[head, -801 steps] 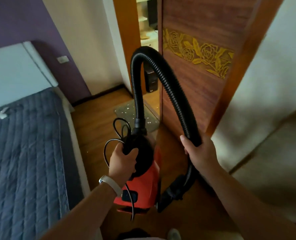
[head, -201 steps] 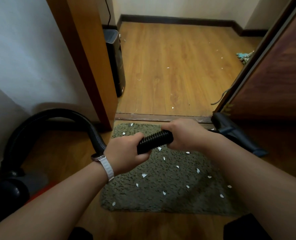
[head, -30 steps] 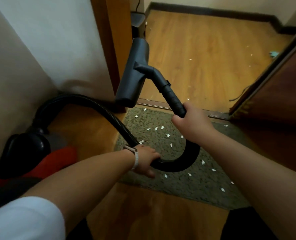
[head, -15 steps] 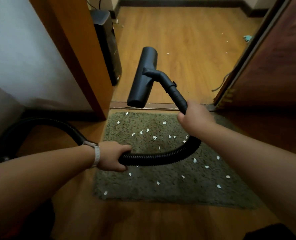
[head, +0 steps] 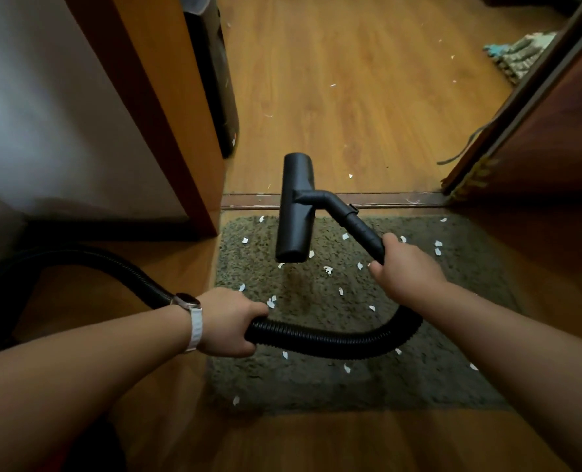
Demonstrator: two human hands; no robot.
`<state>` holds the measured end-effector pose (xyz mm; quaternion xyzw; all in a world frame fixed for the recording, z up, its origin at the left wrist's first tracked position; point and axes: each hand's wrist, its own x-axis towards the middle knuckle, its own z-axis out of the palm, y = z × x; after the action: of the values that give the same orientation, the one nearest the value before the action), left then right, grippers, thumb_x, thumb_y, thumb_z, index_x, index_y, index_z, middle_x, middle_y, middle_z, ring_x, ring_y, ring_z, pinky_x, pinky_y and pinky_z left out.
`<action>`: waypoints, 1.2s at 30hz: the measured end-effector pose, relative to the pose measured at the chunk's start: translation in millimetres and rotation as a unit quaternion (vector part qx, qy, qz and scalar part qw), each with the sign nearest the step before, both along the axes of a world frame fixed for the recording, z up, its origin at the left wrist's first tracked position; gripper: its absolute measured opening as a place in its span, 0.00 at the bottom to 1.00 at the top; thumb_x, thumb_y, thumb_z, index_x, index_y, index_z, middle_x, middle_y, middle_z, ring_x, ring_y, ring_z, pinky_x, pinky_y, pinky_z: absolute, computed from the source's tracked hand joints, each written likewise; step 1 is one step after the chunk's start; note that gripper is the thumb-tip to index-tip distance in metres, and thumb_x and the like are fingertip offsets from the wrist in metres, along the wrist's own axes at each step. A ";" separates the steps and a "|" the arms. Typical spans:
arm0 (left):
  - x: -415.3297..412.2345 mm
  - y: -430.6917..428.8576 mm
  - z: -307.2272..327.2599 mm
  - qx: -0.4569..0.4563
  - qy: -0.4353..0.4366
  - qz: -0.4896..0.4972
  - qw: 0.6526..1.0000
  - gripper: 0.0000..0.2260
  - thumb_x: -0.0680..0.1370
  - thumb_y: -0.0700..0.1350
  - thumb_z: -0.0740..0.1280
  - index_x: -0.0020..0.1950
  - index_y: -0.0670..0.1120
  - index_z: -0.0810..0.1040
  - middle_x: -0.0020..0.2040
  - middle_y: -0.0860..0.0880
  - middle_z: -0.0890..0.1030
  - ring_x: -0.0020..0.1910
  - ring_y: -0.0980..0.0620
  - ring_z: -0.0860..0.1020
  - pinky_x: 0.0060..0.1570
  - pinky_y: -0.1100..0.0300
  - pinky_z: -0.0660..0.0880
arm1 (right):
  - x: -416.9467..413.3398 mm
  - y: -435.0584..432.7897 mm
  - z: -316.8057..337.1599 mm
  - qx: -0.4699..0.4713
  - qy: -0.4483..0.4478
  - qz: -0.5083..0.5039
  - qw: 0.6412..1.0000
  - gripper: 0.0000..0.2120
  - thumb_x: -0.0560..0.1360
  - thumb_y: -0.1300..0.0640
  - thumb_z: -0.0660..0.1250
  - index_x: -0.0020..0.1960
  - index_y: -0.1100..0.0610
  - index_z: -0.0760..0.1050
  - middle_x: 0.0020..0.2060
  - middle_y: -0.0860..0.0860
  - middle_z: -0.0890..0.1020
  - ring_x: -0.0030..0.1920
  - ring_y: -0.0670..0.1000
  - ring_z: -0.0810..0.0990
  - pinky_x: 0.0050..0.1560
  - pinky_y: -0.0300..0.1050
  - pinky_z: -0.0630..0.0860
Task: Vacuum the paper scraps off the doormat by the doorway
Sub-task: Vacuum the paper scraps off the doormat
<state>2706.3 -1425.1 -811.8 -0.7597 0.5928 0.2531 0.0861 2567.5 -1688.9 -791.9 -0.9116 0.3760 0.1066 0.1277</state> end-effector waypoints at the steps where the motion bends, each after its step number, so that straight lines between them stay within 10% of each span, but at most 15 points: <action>1: 1.8 0.8 1.4 -0.011 -0.002 0.006 1.000 0.09 0.71 0.56 0.65 0.45 0.56 0.68 0.37 0.56 0.74 0.38 0.52 0.77 0.40 0.59 0.75 | 3.2 -2.5 -1.7 0.000 0.001 -0.002 1.000 0.10 0.78 0.49 0.63 0.55 0.52 0.66 0.37 0.48 0.72 0.39 0.55 0.76 0.37 0.48 0.72; 12: -12.5 27.3 18.1 0.002 0.029 0.154 0.988 0.08 0.72 0.56 0.67 0.46 0.57 0.70 0.34 0.55 0.74 0.33 0.57 0.74 0.34 0.59 0.73 | 70.5 -5.4 -32.1 0.055 -0.036 0.010 0.998 0.11 0.78 0.50 0.64 0.58 0.53 0.68 0.40 0.51 0.75 0.40 0.56 0.78 0.38 0.47 0.72; 36: 3.4 28.3 -6.3 0.043 -0.018 0.097 0.994 0.09 0.73 0.56 0.66 0.48 0.55 0.71 0.37 0.55 0.75 0.35 0.55 0.75 0.38 0.57 0.77 | 79.7 9.7 -80.7 0.074 0.041 0.046 0.995 0.12 0.79 0.50 0.62 0.59 0.54 0.68 0.38 0.50 0.73 0.39 0.54 0.76 0.36 0.46 0.72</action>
<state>2709.8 -1396.8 -818.1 -0.8136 0.5030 0.2721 0.1046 2647.2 -1679.3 -872.7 -0.9107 0.3299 0.1773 0.1740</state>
